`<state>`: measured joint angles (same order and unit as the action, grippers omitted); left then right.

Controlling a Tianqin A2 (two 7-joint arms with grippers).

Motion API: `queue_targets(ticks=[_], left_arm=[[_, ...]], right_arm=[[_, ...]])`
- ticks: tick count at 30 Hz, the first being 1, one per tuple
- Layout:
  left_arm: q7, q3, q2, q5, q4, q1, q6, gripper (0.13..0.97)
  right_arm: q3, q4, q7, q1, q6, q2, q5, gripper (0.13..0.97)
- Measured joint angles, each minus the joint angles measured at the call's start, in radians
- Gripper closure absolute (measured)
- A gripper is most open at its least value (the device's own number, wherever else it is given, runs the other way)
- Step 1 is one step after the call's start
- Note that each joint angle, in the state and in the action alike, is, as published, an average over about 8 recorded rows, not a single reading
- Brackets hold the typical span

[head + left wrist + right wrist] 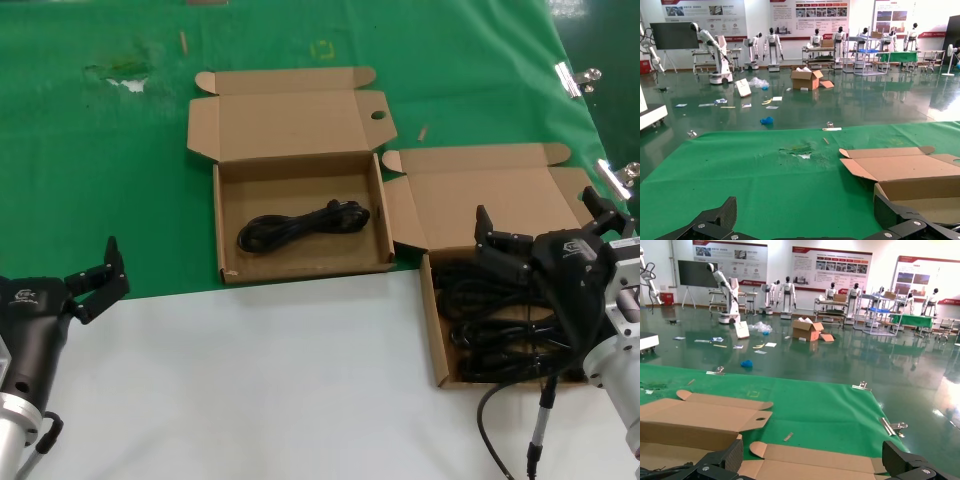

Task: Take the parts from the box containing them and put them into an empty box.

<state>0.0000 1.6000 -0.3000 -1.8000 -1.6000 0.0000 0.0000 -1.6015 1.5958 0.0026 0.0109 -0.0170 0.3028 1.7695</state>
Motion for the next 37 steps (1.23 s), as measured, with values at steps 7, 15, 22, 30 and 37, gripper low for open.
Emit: queue_targets(ticks=[7,15,22,30,37], left_arm=[[0.000,0.000,0.000,0.000,0.000,0.000,0.000,0.132],[0.000,0.000,0.000,0.000,0.000,0.000,0.000,0.132],[0.000,0.000,0.000,0.000,0.000,0.000,0.000,0.132],[0.000,0.000,0.000,0.000,0.000,0.000,0.000,0.132],[0.000,0.000,0.000,0.000,0.000,0.000,0.000,0.132]], right_arm=[[0.000,0.000,0.000,0.000,0.000,0.000,0.000,0.129],[0.000,0.000,0.000,0.000,0.000,0.000,0.000,0.129],[0.000,0.000,0.000,0.000,0.000,0.000,0.000,0.129],[0.000,0.000,0.000,0.000,0.000,0.000,0.000,0.129],[0.000,0.000,0.000,0.000,0.000,0.000,0.000,0.129]])
